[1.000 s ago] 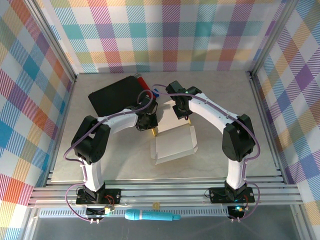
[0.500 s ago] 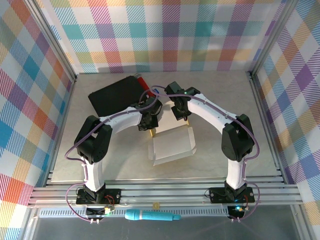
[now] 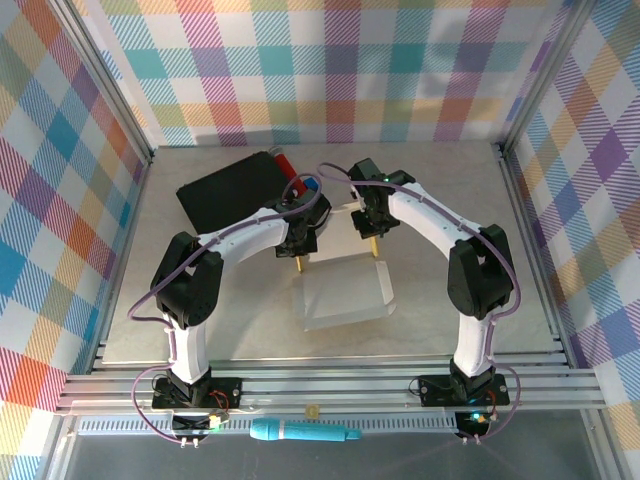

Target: Fold the paper box

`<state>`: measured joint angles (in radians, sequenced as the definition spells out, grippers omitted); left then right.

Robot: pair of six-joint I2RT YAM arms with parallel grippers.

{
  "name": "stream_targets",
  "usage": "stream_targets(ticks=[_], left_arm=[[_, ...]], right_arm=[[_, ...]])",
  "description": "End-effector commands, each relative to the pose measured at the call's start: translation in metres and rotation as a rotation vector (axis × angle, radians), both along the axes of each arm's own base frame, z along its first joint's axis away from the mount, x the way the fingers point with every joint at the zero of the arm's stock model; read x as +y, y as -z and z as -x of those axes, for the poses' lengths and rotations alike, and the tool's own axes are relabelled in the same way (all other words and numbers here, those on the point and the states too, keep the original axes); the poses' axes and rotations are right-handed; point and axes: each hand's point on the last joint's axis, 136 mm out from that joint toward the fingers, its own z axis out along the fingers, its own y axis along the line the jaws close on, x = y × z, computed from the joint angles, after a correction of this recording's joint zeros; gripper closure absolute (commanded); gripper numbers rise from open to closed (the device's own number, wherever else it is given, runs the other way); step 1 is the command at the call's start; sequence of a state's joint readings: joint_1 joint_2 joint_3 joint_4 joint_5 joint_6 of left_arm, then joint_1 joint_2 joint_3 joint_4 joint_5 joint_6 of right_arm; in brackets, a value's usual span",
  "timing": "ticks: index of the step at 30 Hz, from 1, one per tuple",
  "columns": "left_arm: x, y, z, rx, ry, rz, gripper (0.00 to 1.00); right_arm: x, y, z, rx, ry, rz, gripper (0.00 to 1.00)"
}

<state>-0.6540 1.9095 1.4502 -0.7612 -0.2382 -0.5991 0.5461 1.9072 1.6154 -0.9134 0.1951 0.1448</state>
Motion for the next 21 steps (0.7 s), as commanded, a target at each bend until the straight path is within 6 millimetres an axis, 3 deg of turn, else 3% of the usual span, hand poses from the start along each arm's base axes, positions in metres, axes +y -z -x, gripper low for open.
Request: stream_targets(ticks=[1, 7, 11, 14, 17, 19, 21], left_arm=[[-0.002, -0.003, 0.003, 0.008, 0.016, -0.02, 1.0], [-0.002, 0.0, 0.004, 0.017, 0.024, -0.032, 1.0], [-0.001, 0.001, 0.005, 0.017, 0.024, -0.036, 1.0], [-0.002, 0.001, 0.005, 0.019, 0.022, -0.036, 1.0], [-0.004, 0.002, 0.004, 0.023, 0.027, -0.033, 1.0], [-0.006, -0.002, 0.003, 0.02, 0.027, -0.019, 1.0], [-0.011, -0.012, 0.001, 0.007, 0.026, 0.008, 0.93]], right_arm=[[0.011, 0.014, 0.006, 0.047, -0.005, -0.043, 0.81], [0.004, 0.036, 0.009, 0.064, 0.003, -0.004, 0.73], [0.002, 0.046, 0.008, 0.069, 0.001, 0.02, 0.74], [-0.002, 0.051, 0.008, 0.069, 0.009, 0.047, 0.79], [-0.007, 0.053, 0.007, 0.044, 0.024, 0.091, 1.0], [-0.01, 0.047, 0.005, 0.007, 0.04, 0.101, 1.0], [-0.012, 0.039, 0.002, -0.039, 0.057, 0.101, 1.0]])
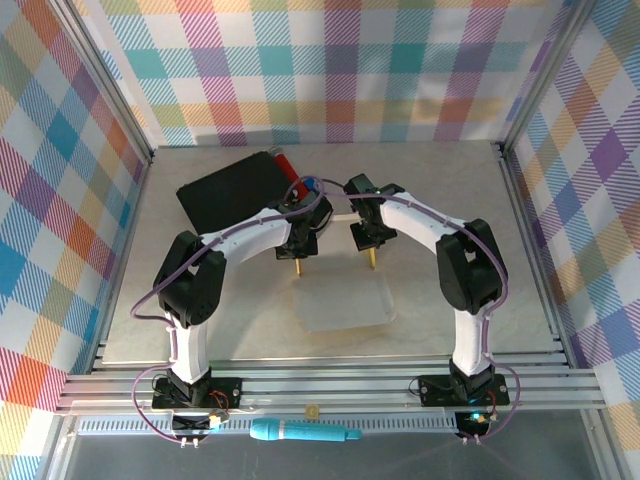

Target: Fold the paper box

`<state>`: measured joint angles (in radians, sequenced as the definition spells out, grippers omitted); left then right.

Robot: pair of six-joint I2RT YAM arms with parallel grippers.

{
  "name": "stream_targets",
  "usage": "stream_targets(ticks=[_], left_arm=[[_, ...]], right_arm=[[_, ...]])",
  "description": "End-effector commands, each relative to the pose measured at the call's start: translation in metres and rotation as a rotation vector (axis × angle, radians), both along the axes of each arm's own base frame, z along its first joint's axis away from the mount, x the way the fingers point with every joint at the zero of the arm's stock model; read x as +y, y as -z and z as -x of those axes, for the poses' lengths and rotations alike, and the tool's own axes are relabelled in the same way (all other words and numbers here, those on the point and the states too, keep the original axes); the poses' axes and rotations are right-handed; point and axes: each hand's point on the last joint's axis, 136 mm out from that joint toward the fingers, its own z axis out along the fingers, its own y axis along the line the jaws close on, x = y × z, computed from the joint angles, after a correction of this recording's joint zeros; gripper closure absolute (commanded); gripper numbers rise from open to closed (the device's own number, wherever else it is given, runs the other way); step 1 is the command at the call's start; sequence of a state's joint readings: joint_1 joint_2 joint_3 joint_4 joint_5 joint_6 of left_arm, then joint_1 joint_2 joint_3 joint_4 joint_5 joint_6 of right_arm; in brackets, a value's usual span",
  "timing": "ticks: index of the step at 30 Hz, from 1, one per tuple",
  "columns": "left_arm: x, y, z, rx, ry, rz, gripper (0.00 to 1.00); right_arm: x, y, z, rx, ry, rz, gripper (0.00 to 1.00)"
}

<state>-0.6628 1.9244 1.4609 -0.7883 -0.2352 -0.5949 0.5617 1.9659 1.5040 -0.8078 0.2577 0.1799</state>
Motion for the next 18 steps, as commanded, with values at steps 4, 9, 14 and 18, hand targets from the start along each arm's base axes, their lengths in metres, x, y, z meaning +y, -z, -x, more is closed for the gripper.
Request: stream_targets(ticks=[4, 9, 14, 18], left_arm=[[-0.021, -0.063, -0.009, -0.072, -0.03, 0.142, 0.68], [-0.029, -0.132, -0.012, -0.132, -0.104, 0.343, 0.37], [0.01, -0.146, -0.027, -0.116, -0.358, 0.538, 0.35], [0.026, -0.142, -0.051, -0.144, -0.454, 0.679, 0.38]], right_arm=[[-0.008, -0.026, -0.006, -0.154, 0.032, 0.001, 1.0], [-0.004, -0.038, -0.009, -0.247, 0.029, -0.068, 1.0], [0.0, -0.043, -0.011, -0.337, 0.021, -0.145, 1.0], [0.001, -0.044, -0.012, -0.371, 0.023, -0.167, 1.0]])
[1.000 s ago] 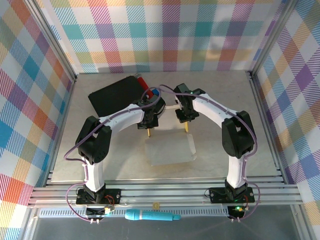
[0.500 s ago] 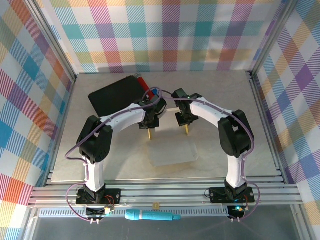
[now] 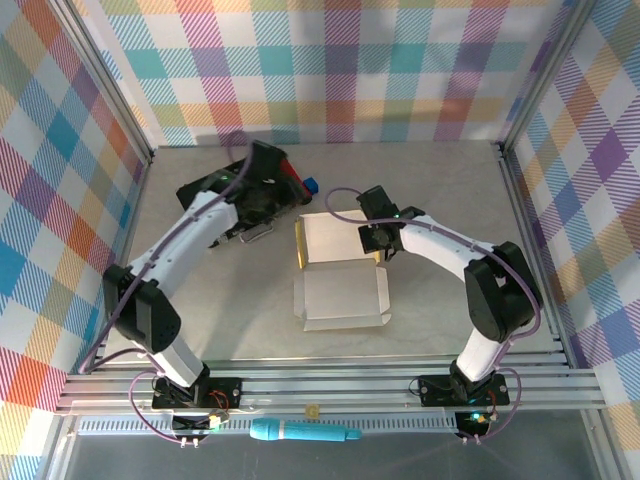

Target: Fold the paper box

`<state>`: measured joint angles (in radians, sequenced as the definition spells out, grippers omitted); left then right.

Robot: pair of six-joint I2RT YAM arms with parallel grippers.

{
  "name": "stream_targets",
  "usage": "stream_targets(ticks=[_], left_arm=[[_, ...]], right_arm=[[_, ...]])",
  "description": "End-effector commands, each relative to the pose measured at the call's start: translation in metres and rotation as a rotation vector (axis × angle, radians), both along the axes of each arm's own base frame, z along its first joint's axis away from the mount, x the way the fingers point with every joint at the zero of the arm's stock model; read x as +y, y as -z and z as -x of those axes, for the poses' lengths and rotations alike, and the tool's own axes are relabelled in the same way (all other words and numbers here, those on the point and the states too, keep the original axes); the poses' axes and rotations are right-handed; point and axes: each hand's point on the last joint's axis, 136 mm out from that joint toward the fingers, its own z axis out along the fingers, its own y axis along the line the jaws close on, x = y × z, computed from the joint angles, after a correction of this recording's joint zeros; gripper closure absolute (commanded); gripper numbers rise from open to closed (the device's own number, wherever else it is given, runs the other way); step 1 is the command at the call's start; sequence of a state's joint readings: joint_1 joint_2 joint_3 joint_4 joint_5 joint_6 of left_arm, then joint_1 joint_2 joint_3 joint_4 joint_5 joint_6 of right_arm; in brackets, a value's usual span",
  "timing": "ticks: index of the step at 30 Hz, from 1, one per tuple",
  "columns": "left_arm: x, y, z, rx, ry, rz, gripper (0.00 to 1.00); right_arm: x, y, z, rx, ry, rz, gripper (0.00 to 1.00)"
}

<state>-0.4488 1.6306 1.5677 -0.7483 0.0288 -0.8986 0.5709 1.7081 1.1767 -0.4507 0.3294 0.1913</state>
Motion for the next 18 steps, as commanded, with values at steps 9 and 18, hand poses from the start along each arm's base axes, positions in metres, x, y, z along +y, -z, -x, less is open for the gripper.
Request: stream_targets(ticks=[9, 18], left_arm=[[-0.022, 0.058, -0.025, 0.096, -0.036, 0.255, 0.46], [-0.023, 0.088, -0.011, 0.184, -0.04, 0.249, 0.47]], right_arm=[[0.01, -0.015, -0.014, -0.119, -0.009, -0.068, 1.0], [0.011, -0.014, -0.014, -0.153, -0.025, -0.074, 1.0]])
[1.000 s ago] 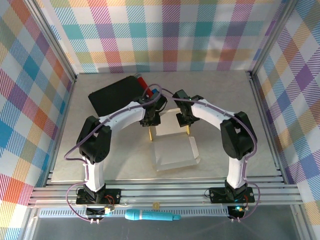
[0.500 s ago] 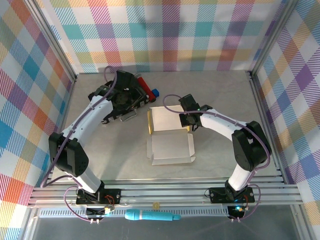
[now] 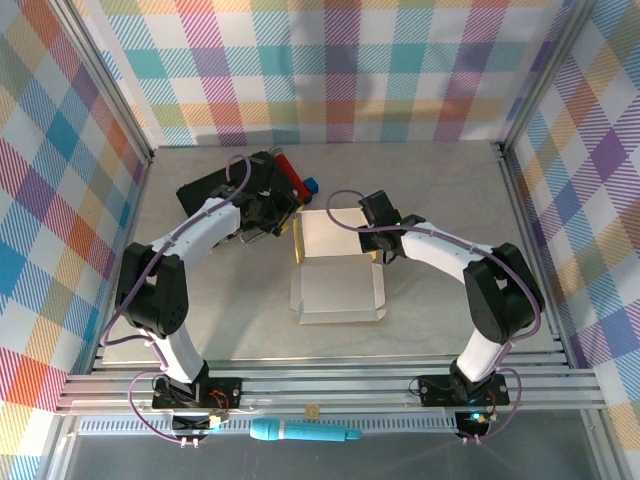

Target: Fold the paper box

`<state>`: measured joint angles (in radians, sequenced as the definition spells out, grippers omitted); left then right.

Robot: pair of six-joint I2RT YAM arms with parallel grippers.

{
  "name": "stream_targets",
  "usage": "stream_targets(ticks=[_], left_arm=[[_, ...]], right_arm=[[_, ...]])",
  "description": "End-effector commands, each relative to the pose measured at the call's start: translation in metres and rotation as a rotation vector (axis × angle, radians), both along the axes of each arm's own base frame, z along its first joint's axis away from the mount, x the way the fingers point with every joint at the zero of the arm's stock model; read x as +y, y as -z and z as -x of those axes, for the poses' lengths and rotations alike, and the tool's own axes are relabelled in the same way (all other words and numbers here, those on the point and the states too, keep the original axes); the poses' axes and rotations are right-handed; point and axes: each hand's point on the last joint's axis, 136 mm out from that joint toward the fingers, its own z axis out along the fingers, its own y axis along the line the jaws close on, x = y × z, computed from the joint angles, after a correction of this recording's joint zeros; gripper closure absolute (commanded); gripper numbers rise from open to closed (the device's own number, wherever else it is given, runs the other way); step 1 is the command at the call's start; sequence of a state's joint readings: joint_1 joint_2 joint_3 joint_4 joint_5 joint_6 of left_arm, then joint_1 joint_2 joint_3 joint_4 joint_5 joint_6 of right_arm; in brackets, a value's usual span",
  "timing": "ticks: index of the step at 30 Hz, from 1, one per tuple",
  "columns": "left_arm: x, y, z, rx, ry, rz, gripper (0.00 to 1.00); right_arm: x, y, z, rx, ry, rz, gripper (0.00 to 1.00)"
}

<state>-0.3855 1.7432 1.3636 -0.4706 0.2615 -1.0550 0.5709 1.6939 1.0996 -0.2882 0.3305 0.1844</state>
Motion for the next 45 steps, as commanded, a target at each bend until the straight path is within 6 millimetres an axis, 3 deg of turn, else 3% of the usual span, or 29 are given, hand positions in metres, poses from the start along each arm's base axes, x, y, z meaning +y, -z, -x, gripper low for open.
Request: stream_targets(ticks=[1, 14, 19, 21, 24, 29, 36, 45], left_arm=[[-0.004, 0.004, 0.004, 0.013, 0.003, 0.019, 0.47], [-0.004, 0.013, 0.008, 0.035, -0.003, 0.021, 0.54], [-0.003, 0.001, 0.005, 0.005, -0.021, 0.025, 0.77], [0.0, -0.009, 0.003, -0.015, -0.033, 0.018, 0.74], [0.004, -0.023, 0.002, -0.041, -0.046, 0.005, 0.56], [0.011, -0.035, 0.002, -0.064, -0.069, -0.006, 0.48], [0.006, -0.025, -0.005, -0.053, -0.077, 0.026, 0.46], [0.005, -0.013, 0.015, 0.005, -0.074, 0.041, 0.47]], right_arm=[[0.005, -0.016, -0.004, -0.089, -0.019, -0.019, 1.0], [0.01, -0.019, -0.008, -0.304, -0.066, -0.056, 1.0], [0.012, -0.017, -0.008, -0.339, -0.087, -0.056, 1.0], [0.012, -0.016, -0.008, -0.345, -0.096, -0.054, 1.0], [0.013, -0.013, -0.008, -0.346, -0.104, -0.049, 1.0], [0.014, -0.011, -0.008, -0.353, -0.117, -0.054, 1.0], [0.015, -0.007, -0.01, -0.352, -0.117, -0.049, 1.0], [0.016, -0.004, -0.016, -0.356, -0.101, -0.043, 1.0]])
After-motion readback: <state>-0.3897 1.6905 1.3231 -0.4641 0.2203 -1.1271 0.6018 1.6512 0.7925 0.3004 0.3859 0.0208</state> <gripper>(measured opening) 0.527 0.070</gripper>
